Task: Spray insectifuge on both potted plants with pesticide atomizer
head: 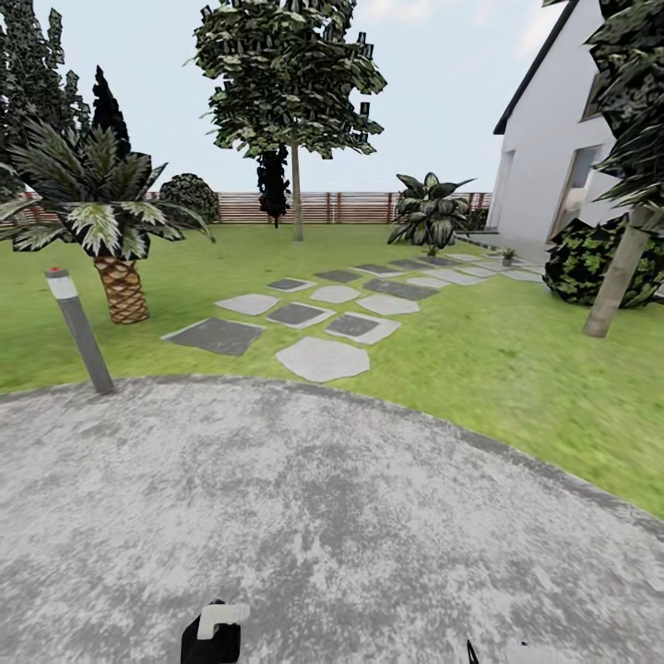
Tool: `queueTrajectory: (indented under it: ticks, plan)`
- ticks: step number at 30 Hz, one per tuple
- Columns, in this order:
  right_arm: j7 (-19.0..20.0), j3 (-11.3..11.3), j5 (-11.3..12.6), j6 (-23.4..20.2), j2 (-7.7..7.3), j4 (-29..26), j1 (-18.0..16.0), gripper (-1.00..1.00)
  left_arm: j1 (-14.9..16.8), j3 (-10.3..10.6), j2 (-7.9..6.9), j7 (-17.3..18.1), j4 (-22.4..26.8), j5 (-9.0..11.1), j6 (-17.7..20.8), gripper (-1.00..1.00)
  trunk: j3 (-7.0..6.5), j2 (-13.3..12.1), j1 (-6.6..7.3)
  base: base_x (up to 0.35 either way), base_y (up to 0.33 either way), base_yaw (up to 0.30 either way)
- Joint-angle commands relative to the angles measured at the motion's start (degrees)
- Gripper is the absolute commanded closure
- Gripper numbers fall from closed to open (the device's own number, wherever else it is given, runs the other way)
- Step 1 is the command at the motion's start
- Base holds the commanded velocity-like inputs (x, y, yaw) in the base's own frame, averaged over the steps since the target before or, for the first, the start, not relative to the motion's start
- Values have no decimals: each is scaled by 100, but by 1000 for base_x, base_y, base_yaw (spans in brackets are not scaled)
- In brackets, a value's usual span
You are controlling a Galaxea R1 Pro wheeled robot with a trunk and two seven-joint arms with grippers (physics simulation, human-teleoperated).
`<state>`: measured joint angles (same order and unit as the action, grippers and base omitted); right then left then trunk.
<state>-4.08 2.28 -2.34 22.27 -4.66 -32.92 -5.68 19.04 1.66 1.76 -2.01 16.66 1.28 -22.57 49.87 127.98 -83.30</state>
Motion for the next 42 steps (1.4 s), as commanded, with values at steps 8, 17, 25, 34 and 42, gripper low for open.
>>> queueTrajectory:
  ticks: [8, 17, 25, 34, 42]
  plan:
    - [-22, 1, -24, 14, 0, -1, -3, -100, 4, 18, 0, -19, -4, 12, -19, 100, 5, 2, -2, 334, 0, 0]
    - [-22, 1, -21, 14, 0, -4, -3, -100, 5, 19, 0, -19, -4, 12, -19, 100, 5, 2, -2, 334, 0, 0]
    - [-22, 1, -20, 15, 0, -4, -3, -100, 4, 19, 0, -19, -4, 12, -19, 100, 5, 2, -2, 334, 0, 0]
    - [-22, 1, -20, 15, 0, -4, -3, -100, 5, 19, 0, -19, -4, 12, -19, 100, 5, 2, -2, 334, 0, 0]
    - [-20, 1, -20, 19, 0, -12, -3, -100, 6, 19, 0, -19, -4, 12, -19, 100, 5, 2, -2, 334, 0, 0]
